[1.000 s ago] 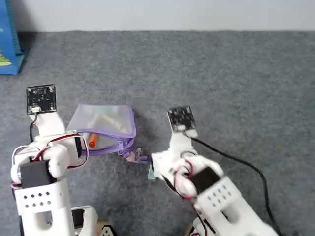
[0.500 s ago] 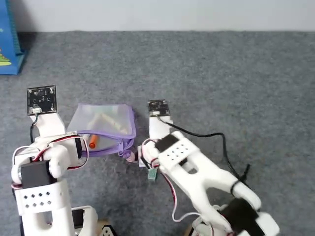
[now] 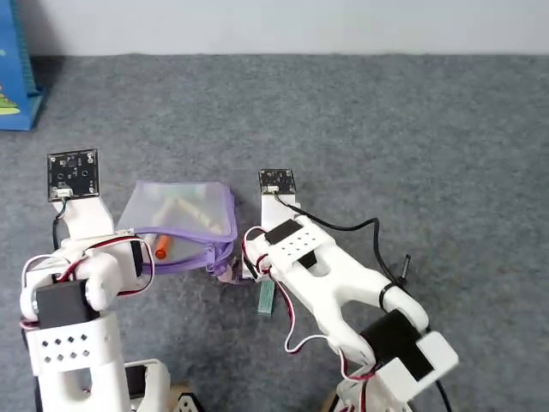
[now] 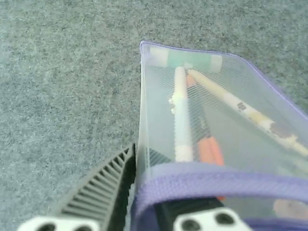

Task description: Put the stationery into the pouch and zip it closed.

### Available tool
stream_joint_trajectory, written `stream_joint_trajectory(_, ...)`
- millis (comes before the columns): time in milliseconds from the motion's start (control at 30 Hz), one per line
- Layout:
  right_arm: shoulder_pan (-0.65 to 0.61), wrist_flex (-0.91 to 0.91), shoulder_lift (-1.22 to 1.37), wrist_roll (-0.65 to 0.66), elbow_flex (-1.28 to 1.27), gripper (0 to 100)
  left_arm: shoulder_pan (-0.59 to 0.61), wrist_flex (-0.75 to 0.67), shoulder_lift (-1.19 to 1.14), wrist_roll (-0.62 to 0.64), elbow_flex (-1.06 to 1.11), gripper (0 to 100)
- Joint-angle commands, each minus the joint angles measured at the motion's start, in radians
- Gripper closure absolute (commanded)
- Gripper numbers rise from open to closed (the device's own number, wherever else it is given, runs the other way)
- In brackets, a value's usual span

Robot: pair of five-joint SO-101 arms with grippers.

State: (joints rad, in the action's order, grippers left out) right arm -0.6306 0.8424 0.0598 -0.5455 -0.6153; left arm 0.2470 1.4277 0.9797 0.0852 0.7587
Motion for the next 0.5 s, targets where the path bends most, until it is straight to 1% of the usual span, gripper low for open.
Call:
stream_joint_trajectory(0, 0.021, -0.016, -0.001, 0.021, 0.038, 95.6, 0.009, -0.011, 0.005, 0.002, -0.008, 99)
stream_joint_trajectory(33, 0.021, -0.015, -0.015, 0.021, 0.038, 99.7, 0.009, -0.011, 0.005, 0.002, -0.007, 99)
stream_joint_trajectory(100, 0.021, 0.008, -0.054, 0.023, 0.032, 97.3, 0.009, -0.011, 0.005, 0.002, -0.007, 99)
stream_joint_trajectory(167, 0.015, 0.065, -0.119, 0.031, 0.029, 99.5, 0.009, -0.011, 0.005, 0.002, -0.007, 99)
stream_joint_trajectory(200, 0.015, 0.096, -0.162, 0.051, 0.025, 98.9, 0.009, -0.011, 0.005, 0.002, -0.007, 99)
stream_joint_trajectory(400, 0.021, 0.22, -0.507, 0.133, -0.055, 99.1, 0.002, -0.011, 0.003, 0.003, -0.015, 99)
stream_joint_trajectory(467, 0.019, 0.251, -0.644, 0.153, -0.077, 99.1, -0.023, -0.014, 0.003, 0.006, -0.021, 99)
